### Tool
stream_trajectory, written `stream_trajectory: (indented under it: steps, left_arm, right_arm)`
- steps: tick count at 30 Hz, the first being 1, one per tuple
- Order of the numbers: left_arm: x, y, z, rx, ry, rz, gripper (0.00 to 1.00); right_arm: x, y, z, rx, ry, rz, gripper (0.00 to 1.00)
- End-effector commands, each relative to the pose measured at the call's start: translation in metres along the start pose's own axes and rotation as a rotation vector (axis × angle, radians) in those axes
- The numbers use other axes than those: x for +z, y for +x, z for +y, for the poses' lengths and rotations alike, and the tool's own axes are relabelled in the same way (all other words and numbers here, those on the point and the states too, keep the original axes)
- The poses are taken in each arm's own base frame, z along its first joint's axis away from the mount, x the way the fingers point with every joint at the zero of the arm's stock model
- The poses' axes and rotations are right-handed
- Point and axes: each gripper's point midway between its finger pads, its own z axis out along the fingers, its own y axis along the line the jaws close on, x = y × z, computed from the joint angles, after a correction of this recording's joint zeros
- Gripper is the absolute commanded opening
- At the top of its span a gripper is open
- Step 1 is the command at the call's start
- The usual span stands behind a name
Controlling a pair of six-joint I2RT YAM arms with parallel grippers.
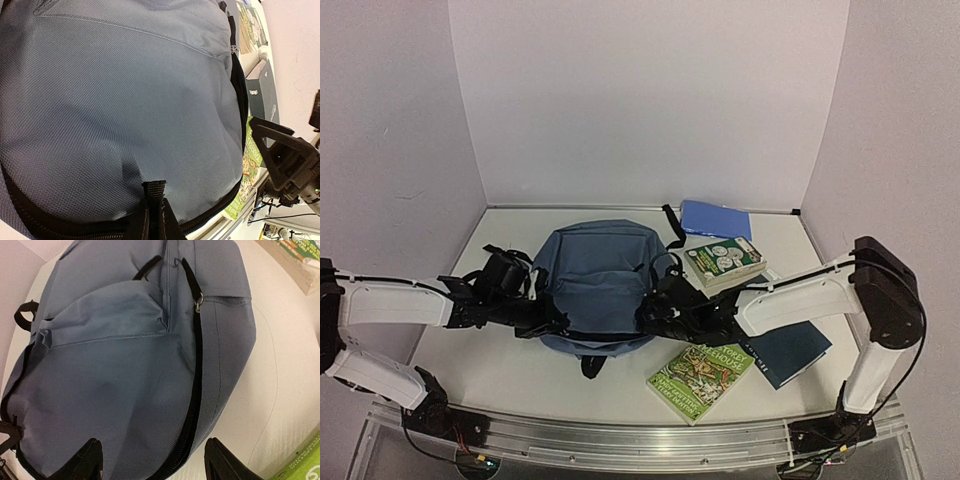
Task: Pack the student bag
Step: Unzip the student bag at the center of the board.
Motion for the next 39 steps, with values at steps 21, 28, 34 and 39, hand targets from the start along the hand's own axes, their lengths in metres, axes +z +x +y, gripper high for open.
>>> stream_trajectory:
  steps: [21,28,34,39]
  left_arm:
    - [-0.055,-0.067,0.023,0.084,-0.201,-0.416,0.0]
    - [-0.066,-0.103,0.034,0.076,-0.207,-0.477,0.0]
    - [-0.067,-0.128,0.038,0.098,-0.14,-0.485,0.0]
    - [-0.056,-0.117,-0.008,0.27,0.088,-0.389,0.0]
  right_arm:
    - [0.014,0.007,-0.031,0.165,0.044,0.046,0.0]
    - [0.009,0.011,-0.04,0.161,0.051,0.06,0.0]
    - [-0.003,0.001,-0.031,0.087,0.008,0.047,0.0]
    - [-0.029,-0.025,0.018,-0.141,-0.141,0.007,0.21]
